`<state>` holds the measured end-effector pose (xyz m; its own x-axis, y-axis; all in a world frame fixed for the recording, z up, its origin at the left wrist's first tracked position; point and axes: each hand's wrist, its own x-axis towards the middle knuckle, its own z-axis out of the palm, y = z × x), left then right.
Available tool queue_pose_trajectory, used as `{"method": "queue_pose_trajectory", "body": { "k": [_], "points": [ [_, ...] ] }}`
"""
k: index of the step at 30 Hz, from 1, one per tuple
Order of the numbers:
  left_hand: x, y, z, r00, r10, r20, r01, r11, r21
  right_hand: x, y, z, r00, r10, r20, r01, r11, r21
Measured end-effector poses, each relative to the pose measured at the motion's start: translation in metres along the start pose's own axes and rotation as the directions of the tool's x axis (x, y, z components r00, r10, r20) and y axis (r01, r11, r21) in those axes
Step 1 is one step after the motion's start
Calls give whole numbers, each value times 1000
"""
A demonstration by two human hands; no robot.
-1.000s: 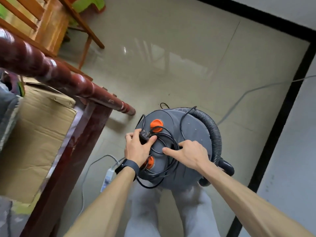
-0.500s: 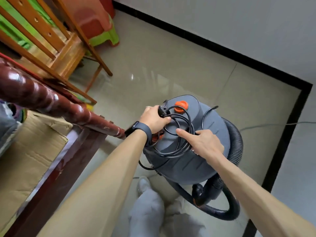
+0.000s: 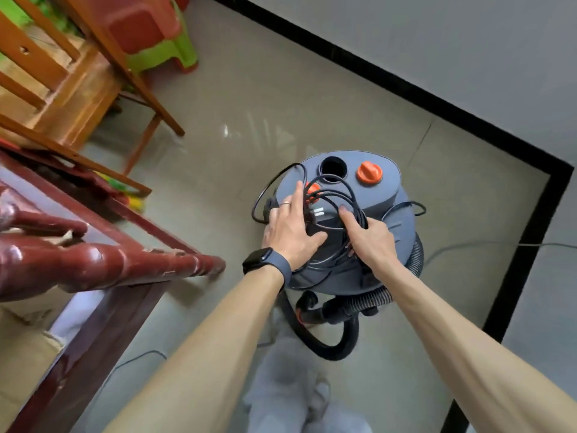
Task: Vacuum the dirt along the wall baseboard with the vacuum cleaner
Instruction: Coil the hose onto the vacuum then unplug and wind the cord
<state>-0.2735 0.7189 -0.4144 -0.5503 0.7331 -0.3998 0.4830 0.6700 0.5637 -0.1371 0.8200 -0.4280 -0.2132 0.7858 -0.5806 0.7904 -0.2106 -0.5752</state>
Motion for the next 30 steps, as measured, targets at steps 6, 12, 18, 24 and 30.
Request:
{"method": "queue_pose_trajectory", "body": {
  "k": [6,12,18,24,30],
  "points": [
    [51,-6,-24,988,124,-91,-97,960,264,40,-50,15,998,-65,16,65,998,-9],
    [96,-5,-34,989,117,-95,-93,970,222,89,-90,11,987,-155,-29,152,984,-91],
    [140,5,-43,985,86,-153,-56,981,188,144,-126,1,980,-190,61,195,978,-75],
    [175,20,-60,981,-40,-189,75,981,178,184,-164,0,962,-209,175,222,973,-62],
    [230,11,-94,964,-112,-240,156,973,172,227,-216,17,925,-253,283,268,963,-15]
  ]
}}
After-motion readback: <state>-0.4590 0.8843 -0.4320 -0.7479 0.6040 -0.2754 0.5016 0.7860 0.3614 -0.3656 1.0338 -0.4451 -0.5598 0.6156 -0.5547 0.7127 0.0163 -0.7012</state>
